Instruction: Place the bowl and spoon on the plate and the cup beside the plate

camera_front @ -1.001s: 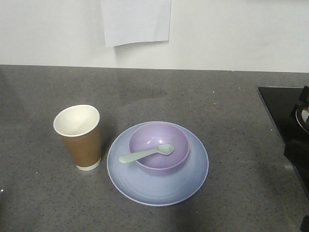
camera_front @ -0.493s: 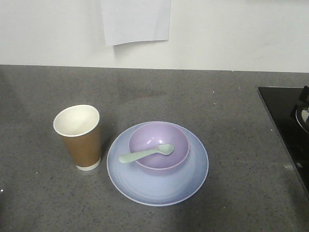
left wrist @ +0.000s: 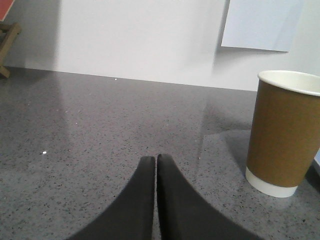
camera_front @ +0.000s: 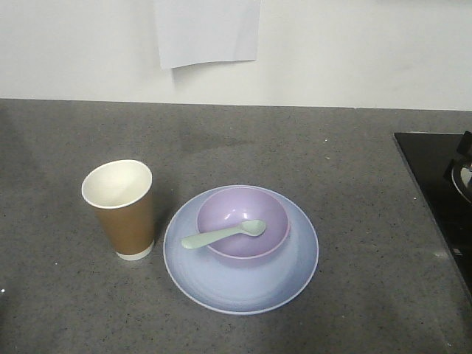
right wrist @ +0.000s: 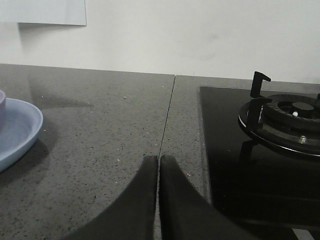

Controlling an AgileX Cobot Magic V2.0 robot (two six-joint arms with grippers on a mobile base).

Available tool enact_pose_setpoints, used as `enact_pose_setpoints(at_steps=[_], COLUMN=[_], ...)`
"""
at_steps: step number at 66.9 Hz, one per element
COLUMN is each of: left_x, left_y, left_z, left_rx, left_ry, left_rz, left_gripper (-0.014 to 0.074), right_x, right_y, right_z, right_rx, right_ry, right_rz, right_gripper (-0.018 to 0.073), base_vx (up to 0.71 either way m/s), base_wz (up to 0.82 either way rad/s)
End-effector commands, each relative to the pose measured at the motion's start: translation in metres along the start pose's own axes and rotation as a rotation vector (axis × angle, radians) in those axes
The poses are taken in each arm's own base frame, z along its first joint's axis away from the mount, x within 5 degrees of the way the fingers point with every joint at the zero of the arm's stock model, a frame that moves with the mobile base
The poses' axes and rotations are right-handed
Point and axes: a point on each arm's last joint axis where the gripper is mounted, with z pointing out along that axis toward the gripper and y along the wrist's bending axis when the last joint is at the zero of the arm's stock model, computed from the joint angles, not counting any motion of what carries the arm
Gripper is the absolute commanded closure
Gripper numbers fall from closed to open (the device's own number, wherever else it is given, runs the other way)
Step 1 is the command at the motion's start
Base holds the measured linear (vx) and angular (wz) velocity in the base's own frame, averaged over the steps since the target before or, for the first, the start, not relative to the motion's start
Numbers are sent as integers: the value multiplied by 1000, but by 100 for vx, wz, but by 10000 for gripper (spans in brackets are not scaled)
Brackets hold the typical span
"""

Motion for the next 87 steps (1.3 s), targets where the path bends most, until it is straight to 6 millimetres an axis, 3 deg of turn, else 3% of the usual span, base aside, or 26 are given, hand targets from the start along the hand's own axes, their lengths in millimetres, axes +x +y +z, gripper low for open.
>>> enact_pose_setpoints(at_steps=[1, 19, 46, 58, 87], left_x=[1, 1, 1, 1, 1], left_y=[-1, -1, -1, -1, -1], left_z=[0, 0, 0, 0, 0], left_rx=[13, 13, 13, 13, 13], left_ry=[-64, -64, -64, -64, -64], left_rz=[-14, -14, -14, -14, -14], left_gripper=[603, 603, 603, 603, 603], right_x=[-3, -4, -18, -18, -18], right_y=[0, 0, 1, 0, 0], right_z=[0, 0, -2, -2, -2], right_rx=[8, 9, 1, -4, -4], right_ry=[-65, -75, -224, -226, -230], right_rz=[-39, -50, -64, 26, 25], right_gripper=[561, 561, 561, 561, 561], base_vx=[0, 0, 0, 0, 0], base_wz=[0, 0, 0, 0, 0])
